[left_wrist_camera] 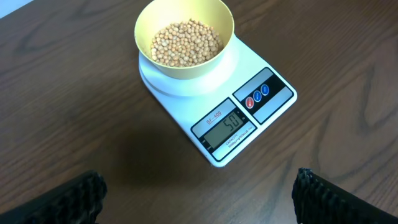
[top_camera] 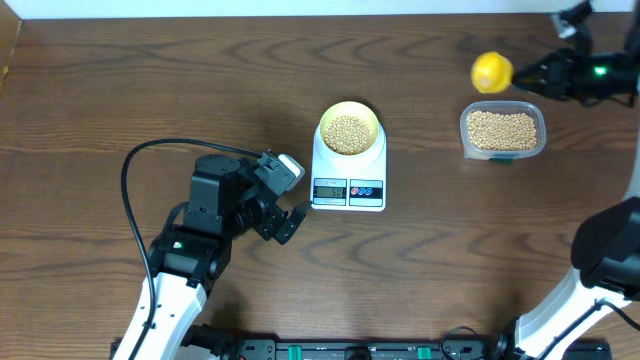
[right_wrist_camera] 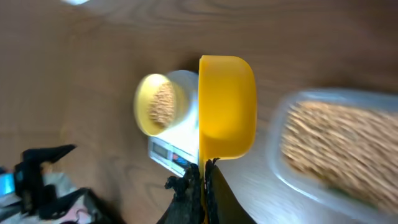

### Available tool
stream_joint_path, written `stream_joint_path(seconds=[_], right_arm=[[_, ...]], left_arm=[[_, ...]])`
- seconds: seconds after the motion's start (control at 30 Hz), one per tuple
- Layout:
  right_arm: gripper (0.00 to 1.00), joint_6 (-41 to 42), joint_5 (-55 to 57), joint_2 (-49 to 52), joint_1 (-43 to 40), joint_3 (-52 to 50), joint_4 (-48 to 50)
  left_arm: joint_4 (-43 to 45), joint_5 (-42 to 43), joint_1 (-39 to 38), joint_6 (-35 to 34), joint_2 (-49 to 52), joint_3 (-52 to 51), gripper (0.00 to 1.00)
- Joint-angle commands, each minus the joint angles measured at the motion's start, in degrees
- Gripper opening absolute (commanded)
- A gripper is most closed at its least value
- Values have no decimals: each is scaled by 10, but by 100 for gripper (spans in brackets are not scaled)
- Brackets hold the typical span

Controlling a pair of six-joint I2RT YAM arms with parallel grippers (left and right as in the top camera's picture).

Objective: Scoop item into bowl and weigh 50g on scale
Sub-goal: 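Lower the scoop into the tub to empty it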

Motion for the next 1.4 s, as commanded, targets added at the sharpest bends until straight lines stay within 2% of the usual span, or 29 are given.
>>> stream_joint_path(seconds=[0.0,0.17,0.33,0.47,0.7,0.87,0.97,1.07,1.37], right_arm=[[1,-15,104,-10,-16,6,-8],[1,-4,170,-10,-12,-21,5],[1,48,253,-9,21,-58,32],[1,96,346,-9,71,-69,47],[1,153,578,-9,175,-69,64],[1,165,674,-9,224,-69,61],[1,171,681,-9,235,-69,60],[1,217,660,-9,231,-69,59],[1,304,423,-10,175,-69,75]], left_arm=[[0,7,2,2,-3,7,98],[0,7,2,2,-3,7,97],[0,7,2,2,-3,7,98],[0,7,2,2,-3,7,98],[0,7,2,2,-3,7,97],[0,7,2,2,-3,7,98],[0,7,2,2,-3,7,98],[0,7,2,2,-3,7,98],[0,7,2,2,-3,7,98]])
